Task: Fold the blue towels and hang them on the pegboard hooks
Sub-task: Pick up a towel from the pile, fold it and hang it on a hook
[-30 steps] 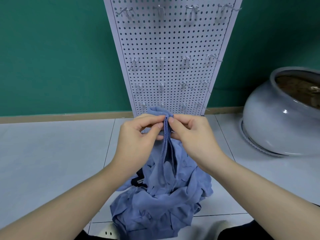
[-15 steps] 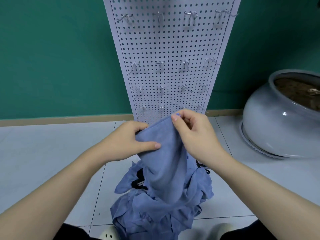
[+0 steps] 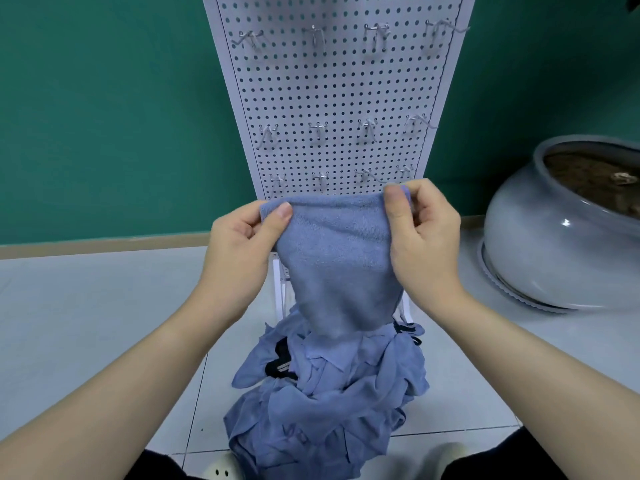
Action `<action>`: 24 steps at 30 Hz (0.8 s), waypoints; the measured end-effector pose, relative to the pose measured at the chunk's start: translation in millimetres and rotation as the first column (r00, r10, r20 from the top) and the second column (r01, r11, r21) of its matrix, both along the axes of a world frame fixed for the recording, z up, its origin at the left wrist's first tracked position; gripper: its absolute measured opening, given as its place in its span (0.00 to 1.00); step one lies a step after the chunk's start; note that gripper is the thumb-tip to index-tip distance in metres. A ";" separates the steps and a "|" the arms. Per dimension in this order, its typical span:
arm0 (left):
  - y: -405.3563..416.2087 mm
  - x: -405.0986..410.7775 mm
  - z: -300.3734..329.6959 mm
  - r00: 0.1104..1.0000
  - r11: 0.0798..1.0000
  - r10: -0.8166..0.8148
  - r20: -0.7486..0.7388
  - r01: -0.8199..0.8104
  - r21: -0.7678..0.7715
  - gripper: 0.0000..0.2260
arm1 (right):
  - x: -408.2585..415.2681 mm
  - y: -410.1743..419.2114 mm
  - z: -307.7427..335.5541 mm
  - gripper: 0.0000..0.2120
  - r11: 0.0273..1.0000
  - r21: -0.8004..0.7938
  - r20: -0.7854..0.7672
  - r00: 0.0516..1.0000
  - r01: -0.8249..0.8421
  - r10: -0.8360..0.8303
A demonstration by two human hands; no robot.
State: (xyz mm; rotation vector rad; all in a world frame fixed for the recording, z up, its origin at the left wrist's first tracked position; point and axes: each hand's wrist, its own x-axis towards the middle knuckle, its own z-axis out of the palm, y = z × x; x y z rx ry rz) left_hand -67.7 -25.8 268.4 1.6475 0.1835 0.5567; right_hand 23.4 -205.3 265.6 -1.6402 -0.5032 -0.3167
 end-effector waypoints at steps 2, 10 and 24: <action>-1.3 1.1 -1.0 0.998 0.996 0.057 0.038 -0.054 -0.066 0.11 | -3.7 0.6 8.6 0.11 0.994 0.037 -0.162 0.980 -0.107 0.112; -6.4 0.4 -5.9 0.998 0.971 0.069 0.007 -0.065 -0.230 0.14 | -7.0 6.6 8.1 0.16 0.910 0.238 -0.468 0.781 -0.338 0.413; -10.7 17.2 -27.4 0.958 0.958 0.262 -0.117 -0.273 -0.087 0.06 | -0.4 13.0 -19.0 0.11 0.957 0.100 -0.486 0.826 -0.274 0.287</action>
